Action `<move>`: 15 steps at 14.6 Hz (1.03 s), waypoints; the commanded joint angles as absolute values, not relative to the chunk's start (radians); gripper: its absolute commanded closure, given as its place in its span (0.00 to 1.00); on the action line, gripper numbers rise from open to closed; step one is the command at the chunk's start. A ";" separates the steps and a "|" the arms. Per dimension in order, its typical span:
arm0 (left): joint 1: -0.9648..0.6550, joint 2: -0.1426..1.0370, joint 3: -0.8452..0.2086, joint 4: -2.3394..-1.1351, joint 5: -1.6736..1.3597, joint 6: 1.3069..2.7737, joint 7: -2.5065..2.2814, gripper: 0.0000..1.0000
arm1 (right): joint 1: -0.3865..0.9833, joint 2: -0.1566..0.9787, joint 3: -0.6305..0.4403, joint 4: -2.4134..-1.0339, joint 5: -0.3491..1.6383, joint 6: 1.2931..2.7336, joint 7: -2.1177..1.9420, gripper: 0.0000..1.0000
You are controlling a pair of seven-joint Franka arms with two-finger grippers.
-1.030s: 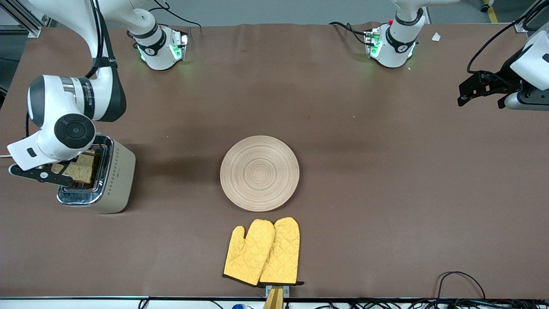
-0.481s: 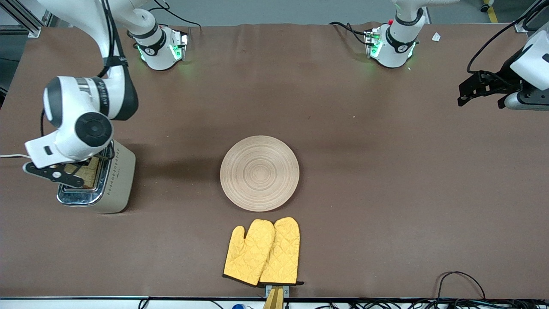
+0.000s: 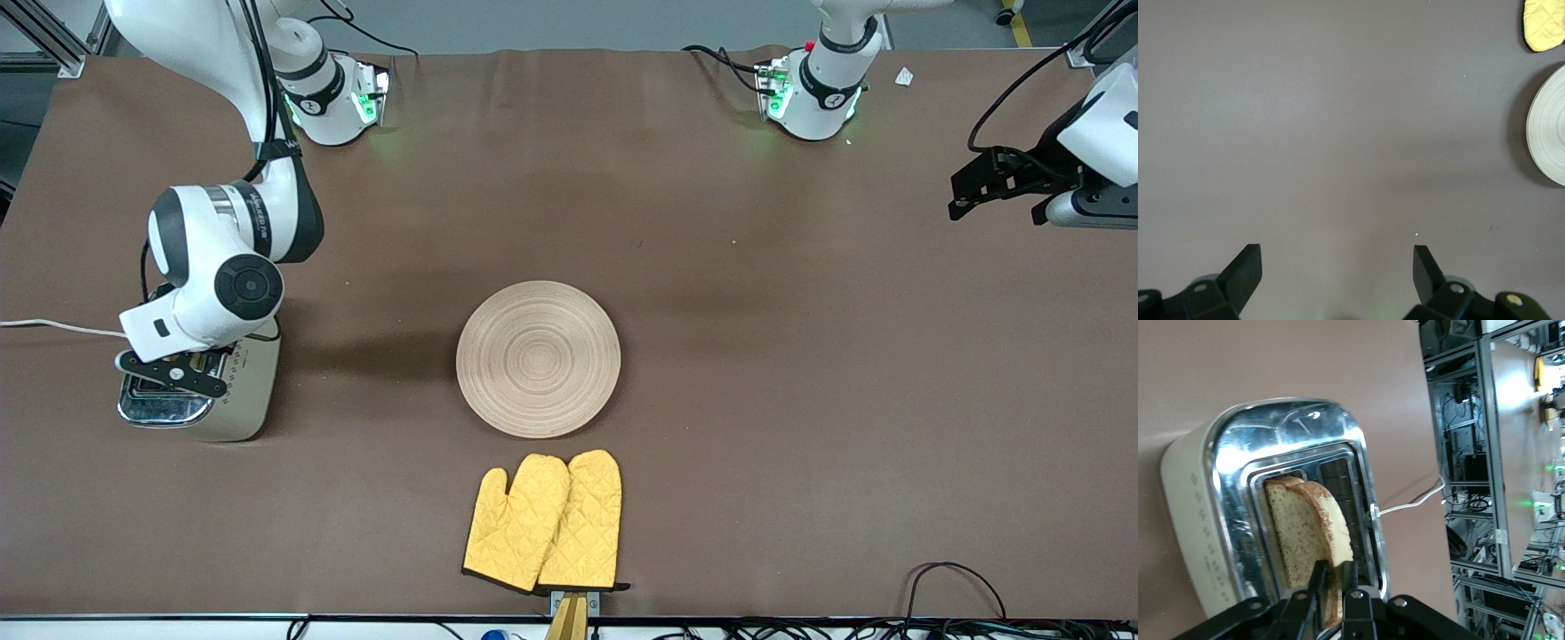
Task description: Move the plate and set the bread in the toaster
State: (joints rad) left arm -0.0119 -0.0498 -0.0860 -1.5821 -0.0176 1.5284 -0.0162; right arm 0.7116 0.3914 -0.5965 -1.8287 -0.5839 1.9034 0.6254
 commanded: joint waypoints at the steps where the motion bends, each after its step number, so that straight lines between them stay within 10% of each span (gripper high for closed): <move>1: -0.005 -0.058 -0.089 -1.577 -0.034 1.514 0.000 0.00 | 0.683 0.394 -0.595 -1.784 -0.519 1.914 0.592 0.14; 3: -0.005 -0.058 -0.089 -1.577 -0.034 1.514 0.000 0.00 | 0.667 0.381 -0.597 -1.737 -0.400 1.904 0.467 0.00; 15: -0.003 -0.060 -0.089 -1.577 -0.051 1.514 -0.002 0.00 | 0.611 0.069 -0.609 -1.511 0.012 1.521 0.194 0.00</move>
State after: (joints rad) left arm -0.0118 -0.0498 -0.0860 -1.5814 -0.0344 1.5284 -0.0162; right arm 0.6321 0.1395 -0.6193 -1.4818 -0.0126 1.5629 0.2751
